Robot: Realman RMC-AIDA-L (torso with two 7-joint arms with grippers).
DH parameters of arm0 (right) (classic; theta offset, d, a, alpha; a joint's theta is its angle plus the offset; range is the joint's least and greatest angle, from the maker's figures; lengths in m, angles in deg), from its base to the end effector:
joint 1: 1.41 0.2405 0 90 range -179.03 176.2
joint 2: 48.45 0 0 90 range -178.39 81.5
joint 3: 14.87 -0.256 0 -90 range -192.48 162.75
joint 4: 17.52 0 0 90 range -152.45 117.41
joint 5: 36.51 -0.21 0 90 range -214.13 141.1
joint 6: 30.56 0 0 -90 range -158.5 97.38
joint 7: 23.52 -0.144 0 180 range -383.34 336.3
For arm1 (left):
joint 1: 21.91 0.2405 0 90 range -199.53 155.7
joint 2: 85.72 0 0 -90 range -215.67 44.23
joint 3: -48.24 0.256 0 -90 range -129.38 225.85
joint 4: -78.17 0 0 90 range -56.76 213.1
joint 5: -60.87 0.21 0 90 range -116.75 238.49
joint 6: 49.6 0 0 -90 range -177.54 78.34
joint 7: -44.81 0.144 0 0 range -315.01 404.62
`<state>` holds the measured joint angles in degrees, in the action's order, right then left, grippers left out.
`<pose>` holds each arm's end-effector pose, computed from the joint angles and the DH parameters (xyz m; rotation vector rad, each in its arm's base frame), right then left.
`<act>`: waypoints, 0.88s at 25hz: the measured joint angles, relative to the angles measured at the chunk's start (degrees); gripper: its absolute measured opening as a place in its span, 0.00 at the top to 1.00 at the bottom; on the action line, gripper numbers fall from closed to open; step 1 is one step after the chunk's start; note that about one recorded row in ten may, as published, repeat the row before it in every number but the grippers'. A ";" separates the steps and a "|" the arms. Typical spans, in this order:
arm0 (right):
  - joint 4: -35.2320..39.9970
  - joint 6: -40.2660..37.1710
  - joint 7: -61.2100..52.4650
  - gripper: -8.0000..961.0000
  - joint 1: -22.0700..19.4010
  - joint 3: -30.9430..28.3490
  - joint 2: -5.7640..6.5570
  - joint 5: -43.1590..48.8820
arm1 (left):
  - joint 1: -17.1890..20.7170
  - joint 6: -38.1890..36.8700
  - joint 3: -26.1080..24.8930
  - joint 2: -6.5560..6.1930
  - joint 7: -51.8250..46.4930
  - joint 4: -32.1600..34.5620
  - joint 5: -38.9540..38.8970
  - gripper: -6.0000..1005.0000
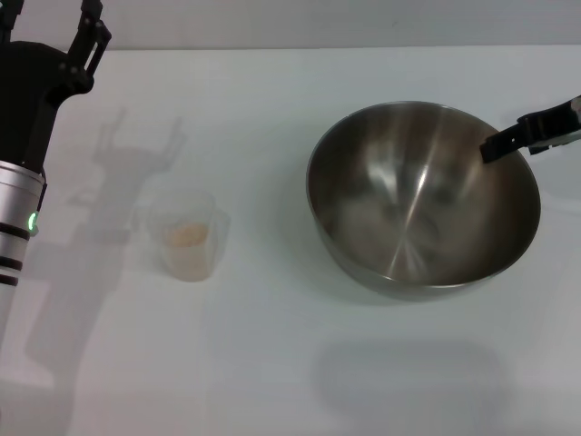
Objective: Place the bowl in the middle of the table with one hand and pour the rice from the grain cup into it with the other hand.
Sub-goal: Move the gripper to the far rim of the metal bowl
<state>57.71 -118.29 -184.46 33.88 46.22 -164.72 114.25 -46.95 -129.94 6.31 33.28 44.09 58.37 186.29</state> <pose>0.2162 0.3840 0.0705 -2.1562 1.4152 -0.1770 -0.2573 0.3308 -0.0113 -1.5229 -0.2892 -0.9817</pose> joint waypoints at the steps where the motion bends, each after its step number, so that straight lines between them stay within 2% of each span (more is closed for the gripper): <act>1: -0.76 0.42 0.08 0.28 0.20 0.00 0.00 0.00 | -0.02 0.00 -0.01 0.00 0.00 0.01 0.00 0.17; 4: -3.50 1.73 0.61 0.28 0.84 0.13 -0.07 0.01 | -0.02 0.00 -0.04 0.00 0.01 0.05 0.00 0.17; 13: -5.59 2.49 0.38 0.28 1.22 0.87 -0.52 0.13 | -0.01 0.00 -0.16 -0.01 0.01 0.12 0.00 0.17; 18: -7.11 2.58 0.44 0.51 1.64 0.74 -0.53 0.11 | -0.01 -0.01 -0.19 -0.02 0.01 0.26 0.00 0.17; 22: -7.02 2.57 0.63 0.60 1.44 0.87 -0.54 0.12 | -0.01 -0.05 -0.18 0.02 0.01 0.30 0.00 0.17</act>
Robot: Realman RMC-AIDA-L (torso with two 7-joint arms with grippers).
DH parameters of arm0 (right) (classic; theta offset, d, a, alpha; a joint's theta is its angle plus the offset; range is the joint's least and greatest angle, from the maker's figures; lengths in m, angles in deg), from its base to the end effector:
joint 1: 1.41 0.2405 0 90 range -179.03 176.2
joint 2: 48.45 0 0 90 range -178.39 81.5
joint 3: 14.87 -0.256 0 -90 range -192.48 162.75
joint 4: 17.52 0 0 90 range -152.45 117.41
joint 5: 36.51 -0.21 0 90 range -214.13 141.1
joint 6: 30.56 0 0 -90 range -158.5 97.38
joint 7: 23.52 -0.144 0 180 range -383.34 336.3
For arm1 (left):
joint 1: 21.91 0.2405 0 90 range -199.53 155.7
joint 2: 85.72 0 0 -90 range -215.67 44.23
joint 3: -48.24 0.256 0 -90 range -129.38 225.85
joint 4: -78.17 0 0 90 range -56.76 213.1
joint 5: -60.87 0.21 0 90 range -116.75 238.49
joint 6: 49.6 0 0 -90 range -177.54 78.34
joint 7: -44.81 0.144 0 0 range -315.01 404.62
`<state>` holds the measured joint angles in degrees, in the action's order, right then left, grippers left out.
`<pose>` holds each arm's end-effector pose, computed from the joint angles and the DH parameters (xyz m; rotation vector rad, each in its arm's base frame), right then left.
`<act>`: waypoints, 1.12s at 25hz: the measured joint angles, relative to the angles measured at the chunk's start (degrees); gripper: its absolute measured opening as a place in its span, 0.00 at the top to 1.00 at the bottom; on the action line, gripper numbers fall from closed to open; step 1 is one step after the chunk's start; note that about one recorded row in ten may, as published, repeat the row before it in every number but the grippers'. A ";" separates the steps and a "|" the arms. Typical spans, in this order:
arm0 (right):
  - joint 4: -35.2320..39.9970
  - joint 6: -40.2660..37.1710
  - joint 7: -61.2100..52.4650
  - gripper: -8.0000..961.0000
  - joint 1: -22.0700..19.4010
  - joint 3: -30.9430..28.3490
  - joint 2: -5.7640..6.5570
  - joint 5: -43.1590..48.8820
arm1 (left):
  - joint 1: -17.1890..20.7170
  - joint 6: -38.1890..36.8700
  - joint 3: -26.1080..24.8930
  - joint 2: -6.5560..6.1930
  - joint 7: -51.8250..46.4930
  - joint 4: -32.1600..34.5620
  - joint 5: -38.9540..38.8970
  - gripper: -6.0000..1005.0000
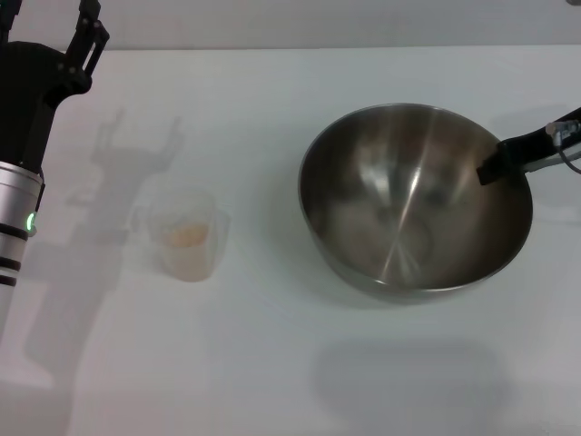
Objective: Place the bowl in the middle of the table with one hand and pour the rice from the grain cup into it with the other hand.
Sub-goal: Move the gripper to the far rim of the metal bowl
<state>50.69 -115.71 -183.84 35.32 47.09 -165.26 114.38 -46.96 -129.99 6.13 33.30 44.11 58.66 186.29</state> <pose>0.2263 0.3857 0.0474 -2.1778 1.4735 -0.2181 -0.2586 0.3309 -0.0106 -1.5202 -0.2883 -0.9766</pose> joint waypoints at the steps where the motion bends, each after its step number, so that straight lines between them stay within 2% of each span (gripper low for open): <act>1: 0.04 -0.04 0.16 0.62 0.00 0.02 0.00 0.00 | 0.00 -0.01 0.01 0.00 0.00 0.00 0.00 0.17; 12: 0.59 -0.40 1.17 0.91 -0.01 0.37 -0.05 -0.17 | 0.00 -0.03 0.01 -0.03 0.00 0.00 0.00 0.17; 20: 4.11 0.16 2.34 0.98 -0.47 -0.08 -1.22 -0.24 | 0.00 -0.03 -0.42 -0.10 0.00 0.00 0.00 0.18; 28: 9.00 2.38 2.41 0.98 -1.05 0.46 -2.04 -2.44 | 0.00 -0.03 -0.55 -0.11 0.00 -0.26 0.00 0.18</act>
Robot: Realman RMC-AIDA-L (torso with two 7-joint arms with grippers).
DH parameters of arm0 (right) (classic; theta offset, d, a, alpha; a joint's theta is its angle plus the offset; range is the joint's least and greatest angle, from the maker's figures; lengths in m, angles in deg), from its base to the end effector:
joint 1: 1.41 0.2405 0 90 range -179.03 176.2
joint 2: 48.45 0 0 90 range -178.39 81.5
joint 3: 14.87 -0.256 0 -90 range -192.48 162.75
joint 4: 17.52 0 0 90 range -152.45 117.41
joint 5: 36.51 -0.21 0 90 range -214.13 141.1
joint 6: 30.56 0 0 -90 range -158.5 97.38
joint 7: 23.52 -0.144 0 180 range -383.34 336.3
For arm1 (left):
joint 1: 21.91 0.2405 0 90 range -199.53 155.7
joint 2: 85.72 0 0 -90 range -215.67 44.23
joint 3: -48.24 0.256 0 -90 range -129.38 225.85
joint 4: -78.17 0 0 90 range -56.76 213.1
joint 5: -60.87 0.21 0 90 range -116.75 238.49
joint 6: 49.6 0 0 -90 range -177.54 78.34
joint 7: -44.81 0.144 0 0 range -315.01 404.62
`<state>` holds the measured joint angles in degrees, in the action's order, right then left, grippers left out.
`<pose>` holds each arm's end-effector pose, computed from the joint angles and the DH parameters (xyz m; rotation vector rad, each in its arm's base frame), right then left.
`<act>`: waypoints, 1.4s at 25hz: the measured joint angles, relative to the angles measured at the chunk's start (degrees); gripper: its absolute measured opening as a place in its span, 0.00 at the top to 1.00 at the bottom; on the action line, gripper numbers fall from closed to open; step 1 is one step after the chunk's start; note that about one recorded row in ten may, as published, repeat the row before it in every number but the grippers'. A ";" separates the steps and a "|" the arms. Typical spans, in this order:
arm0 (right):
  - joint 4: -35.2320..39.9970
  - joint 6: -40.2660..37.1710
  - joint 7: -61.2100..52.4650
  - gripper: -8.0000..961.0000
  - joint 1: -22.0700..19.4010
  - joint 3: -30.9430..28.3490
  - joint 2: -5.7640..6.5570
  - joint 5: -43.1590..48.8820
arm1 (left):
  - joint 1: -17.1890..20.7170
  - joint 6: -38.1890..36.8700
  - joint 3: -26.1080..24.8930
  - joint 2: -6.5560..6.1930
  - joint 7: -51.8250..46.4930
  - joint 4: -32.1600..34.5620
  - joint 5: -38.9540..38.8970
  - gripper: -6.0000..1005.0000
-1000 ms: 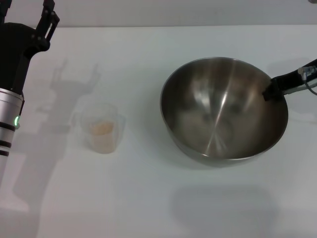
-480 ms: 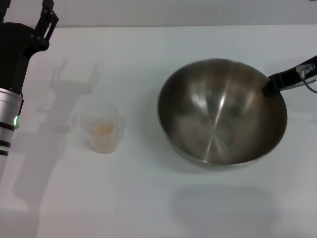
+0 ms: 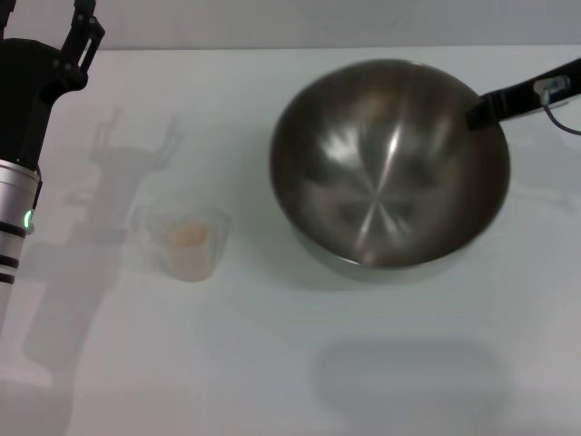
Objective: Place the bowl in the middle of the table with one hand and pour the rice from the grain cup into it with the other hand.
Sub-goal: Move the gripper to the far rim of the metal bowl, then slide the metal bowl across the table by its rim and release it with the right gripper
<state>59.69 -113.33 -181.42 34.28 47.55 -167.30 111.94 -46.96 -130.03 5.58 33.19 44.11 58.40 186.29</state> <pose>0.1907 0.3930 0.0566 -2.2298 1.2779 -0.0625 -0.2585 0.3319 -0.0084 -1.5092 -0.2888 -0.9800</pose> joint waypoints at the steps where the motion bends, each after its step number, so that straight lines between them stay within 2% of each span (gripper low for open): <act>1: 0.12 0.14 0.15 0.98 0.00 0.05 0.00 -1.23 | 0.00 -0.04 0.01 0.00 0.00 0.00 0.00 0.18; 4: -1.04 0.57 1.48 0.97 0.31 0.48 -0.03 -5.15 | 0.00 -0.44 0.03 0.00 0.00 0.07 0.00 0.18; 16: -9.10 1.04 3.16 0.96 1.81 2.45 -0.07 -8.99 | 0.05 -0.60 0.03 0.00 0.00 -0.01 0.00 0.18; 35: -14.83 1.61 3.37 0.94 3.10 1.83 0.37 -7.95 | 0.09 -0.61 0.03 0.01 0.00 -0.16 0.00 0.18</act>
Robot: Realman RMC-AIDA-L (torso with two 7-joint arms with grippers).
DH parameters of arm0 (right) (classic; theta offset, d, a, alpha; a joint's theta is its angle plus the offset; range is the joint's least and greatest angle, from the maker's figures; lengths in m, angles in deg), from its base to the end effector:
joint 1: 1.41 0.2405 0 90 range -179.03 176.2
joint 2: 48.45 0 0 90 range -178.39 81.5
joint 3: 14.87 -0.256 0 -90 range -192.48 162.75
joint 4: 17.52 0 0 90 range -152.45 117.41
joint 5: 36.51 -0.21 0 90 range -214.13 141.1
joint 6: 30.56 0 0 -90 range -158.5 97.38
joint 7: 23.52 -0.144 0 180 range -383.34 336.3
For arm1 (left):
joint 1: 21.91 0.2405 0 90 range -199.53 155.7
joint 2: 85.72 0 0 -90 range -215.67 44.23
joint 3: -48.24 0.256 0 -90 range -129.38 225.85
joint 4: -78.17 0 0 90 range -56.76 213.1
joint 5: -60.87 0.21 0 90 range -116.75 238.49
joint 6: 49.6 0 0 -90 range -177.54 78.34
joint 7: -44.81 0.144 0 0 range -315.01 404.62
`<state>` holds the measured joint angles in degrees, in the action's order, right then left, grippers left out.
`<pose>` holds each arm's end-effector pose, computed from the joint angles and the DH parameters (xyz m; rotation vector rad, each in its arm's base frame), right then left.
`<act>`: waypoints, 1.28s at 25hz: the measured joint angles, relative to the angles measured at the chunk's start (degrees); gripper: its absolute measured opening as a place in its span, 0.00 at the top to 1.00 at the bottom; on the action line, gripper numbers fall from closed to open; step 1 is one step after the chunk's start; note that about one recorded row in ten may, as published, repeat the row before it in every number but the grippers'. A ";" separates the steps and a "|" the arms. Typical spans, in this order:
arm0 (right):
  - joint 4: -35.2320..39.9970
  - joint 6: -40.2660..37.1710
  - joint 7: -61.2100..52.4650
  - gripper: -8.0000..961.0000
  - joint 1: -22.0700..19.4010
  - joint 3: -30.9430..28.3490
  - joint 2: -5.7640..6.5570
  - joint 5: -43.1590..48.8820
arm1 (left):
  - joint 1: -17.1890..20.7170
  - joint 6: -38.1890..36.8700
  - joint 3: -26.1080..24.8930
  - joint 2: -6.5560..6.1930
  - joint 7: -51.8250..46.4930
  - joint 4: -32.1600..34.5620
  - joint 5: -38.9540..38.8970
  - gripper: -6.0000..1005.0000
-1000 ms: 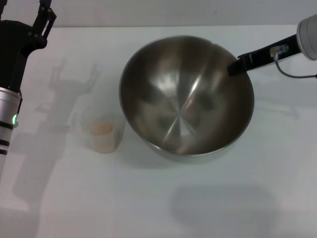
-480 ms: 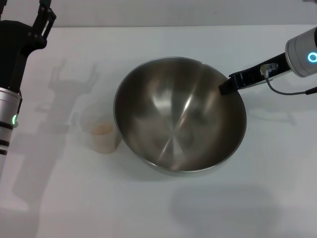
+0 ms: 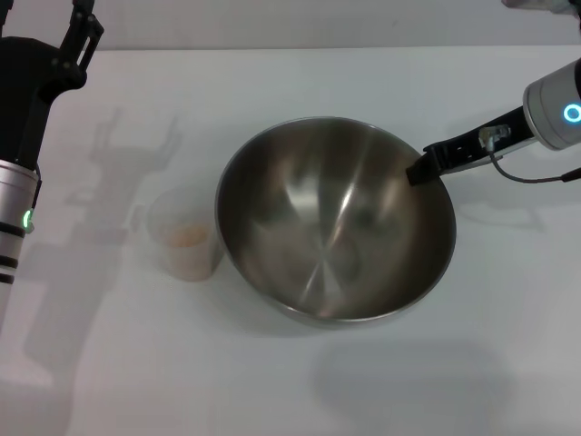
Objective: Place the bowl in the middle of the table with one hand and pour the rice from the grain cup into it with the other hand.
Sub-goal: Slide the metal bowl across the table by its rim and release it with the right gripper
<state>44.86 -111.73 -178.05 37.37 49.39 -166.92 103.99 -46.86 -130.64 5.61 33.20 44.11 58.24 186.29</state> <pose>0.1986 0.3888 0.0082 -2.3880 1.4354 -0.0657 -0.2574 0.3309 -0.0076 -1.5032 -0.2828 -0.9896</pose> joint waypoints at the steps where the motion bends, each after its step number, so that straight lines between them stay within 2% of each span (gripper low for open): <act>1: -0.03 0.03 0.00 0.94 0.10 0.07 0.00 0.35 | 0.00 0.00 0.00 0.00 0.00 0.00 0.00 0.18; 14: -0.06 -0.42 0.00 0.93 1.18 0.59 -0.23 1.53 | 0.17 -0.01 0.00 0.00 0.00 -0.02 0.00 0.19; 19: 1.38 -0.51 0.01 0.83 1.25 0.65 -0.27 1.53 | 0.25 -0.06 0.00 0.00 0.00 0.00 0.00 0.19; 22: 2.63 -0.54 0.04 0.71 1.29 1.04 -0.27 1.53 | 0.27 -0.06 0.00 0.00 0.00 0.00 0.00 0.19; 30: 8.55 0.06 0.02 0.58 1.54 2.61 -0.34 1.55 | 0.76 -1.83 -0.04 -0.01 0.00 0.33 -0.03 0.19; 32: 11.53 2.86 2.12 0.55 1.01 2.82 -0.43 1.15 | 0.90 -2.13 -0.09 -0.02 0.00 0.41 -0.07 0.19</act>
<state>56.39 -108.86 -175.94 38.38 52.20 -167.35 105.14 -45.96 -132.77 5.52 33.17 44.11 58.65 186.22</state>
